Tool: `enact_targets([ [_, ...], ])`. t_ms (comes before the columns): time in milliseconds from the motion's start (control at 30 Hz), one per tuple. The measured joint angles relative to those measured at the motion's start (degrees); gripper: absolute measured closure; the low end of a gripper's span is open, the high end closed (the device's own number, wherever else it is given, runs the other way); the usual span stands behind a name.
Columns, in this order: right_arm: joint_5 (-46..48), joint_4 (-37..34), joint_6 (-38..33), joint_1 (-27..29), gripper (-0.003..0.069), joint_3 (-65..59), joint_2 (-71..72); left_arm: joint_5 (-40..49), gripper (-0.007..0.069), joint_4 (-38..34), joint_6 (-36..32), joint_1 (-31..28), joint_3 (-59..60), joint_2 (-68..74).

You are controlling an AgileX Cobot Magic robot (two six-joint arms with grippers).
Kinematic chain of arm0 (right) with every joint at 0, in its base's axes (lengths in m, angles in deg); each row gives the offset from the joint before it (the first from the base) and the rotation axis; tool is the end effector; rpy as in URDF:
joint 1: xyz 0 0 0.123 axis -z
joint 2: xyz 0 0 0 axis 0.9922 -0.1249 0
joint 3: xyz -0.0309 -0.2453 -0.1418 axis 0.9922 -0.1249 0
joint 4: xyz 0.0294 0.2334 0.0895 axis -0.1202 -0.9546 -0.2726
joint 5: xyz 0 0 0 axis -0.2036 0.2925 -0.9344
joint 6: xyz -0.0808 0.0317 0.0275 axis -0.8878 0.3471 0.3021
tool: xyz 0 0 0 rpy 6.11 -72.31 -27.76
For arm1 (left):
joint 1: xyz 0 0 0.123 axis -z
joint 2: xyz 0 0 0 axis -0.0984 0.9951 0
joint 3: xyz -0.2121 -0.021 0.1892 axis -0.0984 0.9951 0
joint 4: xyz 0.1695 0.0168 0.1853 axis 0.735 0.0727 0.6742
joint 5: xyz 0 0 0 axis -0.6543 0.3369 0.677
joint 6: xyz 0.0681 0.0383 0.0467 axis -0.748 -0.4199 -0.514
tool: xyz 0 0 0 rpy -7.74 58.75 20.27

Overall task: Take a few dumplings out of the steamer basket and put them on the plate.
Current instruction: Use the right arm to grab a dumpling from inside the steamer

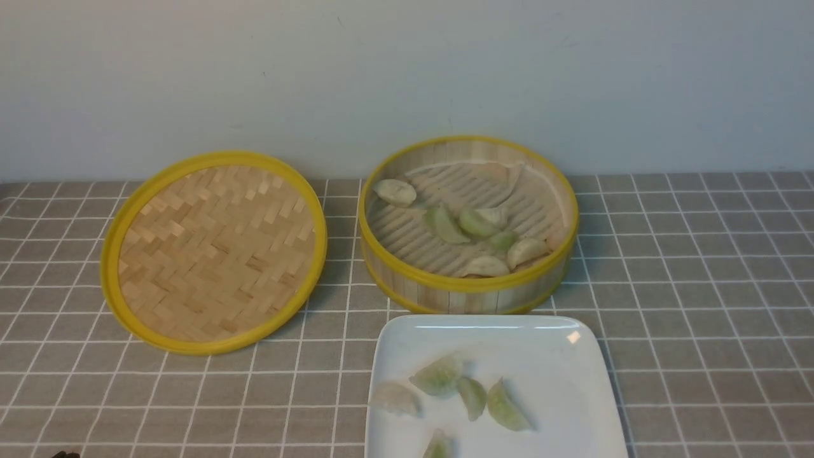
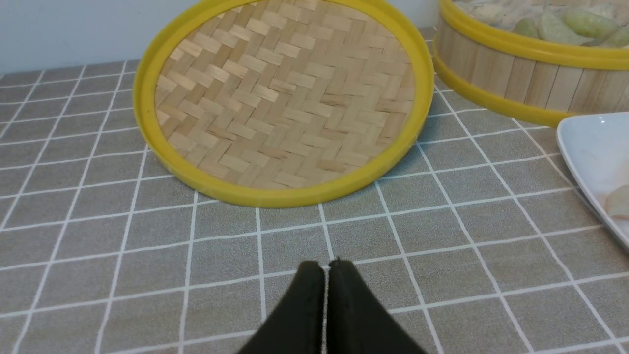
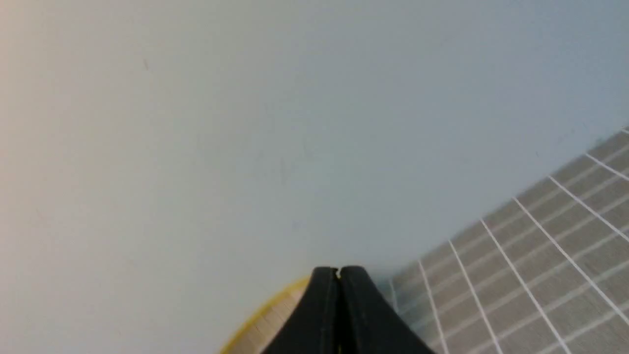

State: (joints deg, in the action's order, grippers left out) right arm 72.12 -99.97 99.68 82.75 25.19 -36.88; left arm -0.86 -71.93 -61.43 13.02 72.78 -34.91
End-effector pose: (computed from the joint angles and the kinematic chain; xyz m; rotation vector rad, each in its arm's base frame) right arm 0.0565 0.0001 0.2044 0.5587 1.4229 0.6023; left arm 0.0515 -0.0099 0.1718 0.1360 1.8570 -0.1272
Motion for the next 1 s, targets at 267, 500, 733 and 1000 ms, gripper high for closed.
enact_targets([
  [267,-7.69,-3.69,2.81,-0.64,0.0672,0.95,0.0,0.05,0.0629,0.0,0.0,0.0,0.0,0.0],
  [500,25.68,7.86,-0.74,-3.89,0.0672,26.34,-19.48,0.05,0.0629,0.0,0.0,0.0,0.0,0.05],
  [733,54.38,12.64,-13.25,-4.71,0.0669,56.06,-55.04,0.05,0.0629,0.0,0.0,0.0,0.0,0.05],
  [1000,68.84,14.37,-16.21,-11.55,0.0667,79.67,-81.86,0.05,0.0629,0.0,0.0,0.0,0.0,0.05],
])
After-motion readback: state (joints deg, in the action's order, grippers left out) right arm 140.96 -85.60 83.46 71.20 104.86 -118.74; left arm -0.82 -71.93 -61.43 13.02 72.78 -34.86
